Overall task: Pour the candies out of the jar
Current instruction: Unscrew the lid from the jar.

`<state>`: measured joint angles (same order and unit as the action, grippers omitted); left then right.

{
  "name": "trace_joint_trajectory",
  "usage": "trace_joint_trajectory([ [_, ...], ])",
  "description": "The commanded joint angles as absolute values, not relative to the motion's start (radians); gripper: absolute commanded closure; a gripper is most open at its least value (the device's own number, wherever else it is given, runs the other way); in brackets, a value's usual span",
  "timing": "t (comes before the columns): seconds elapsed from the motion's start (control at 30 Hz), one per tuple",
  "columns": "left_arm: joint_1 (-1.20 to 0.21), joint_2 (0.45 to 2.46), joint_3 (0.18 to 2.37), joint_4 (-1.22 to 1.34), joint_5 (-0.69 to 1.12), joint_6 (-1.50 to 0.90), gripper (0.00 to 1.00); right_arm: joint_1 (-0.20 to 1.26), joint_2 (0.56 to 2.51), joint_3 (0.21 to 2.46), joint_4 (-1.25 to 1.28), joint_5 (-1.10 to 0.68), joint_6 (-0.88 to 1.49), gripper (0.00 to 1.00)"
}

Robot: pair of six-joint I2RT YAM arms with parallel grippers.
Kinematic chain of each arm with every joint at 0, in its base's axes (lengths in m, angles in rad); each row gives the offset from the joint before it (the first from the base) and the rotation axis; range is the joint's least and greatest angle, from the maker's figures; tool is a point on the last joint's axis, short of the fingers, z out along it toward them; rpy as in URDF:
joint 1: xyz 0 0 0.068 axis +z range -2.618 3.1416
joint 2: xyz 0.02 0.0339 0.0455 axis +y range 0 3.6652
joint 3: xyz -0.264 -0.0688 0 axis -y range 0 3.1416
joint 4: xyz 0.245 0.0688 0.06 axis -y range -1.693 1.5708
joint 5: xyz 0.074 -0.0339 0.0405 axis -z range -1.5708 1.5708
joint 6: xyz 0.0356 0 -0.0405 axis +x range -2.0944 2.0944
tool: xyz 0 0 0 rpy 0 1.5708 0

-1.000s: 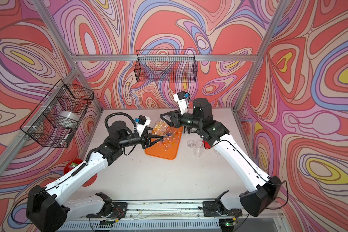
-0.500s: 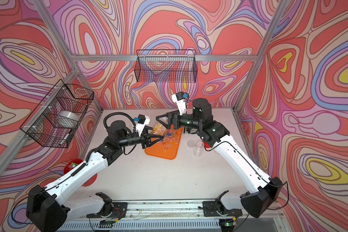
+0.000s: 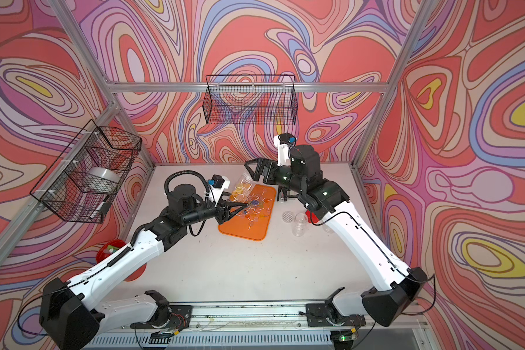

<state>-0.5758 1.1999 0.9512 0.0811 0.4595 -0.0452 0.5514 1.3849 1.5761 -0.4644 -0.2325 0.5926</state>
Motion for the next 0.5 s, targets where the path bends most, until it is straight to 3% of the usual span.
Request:
trace_joint_trajectory([
  [0.0, -0.600, 1.196, 0.994, 0.064, 0.362, 0.025, 1.00, 0.563, 1.420, 1.591, -0.477, -0.204, 0.636, 0.10],
  [0.47, -0.615, 1.211, 1.002, 0.058, 0.304, 0.044, 1.00, 0.579, 1.462, 1.586, -0.502, -0.223, 0.638, 0.30],
])
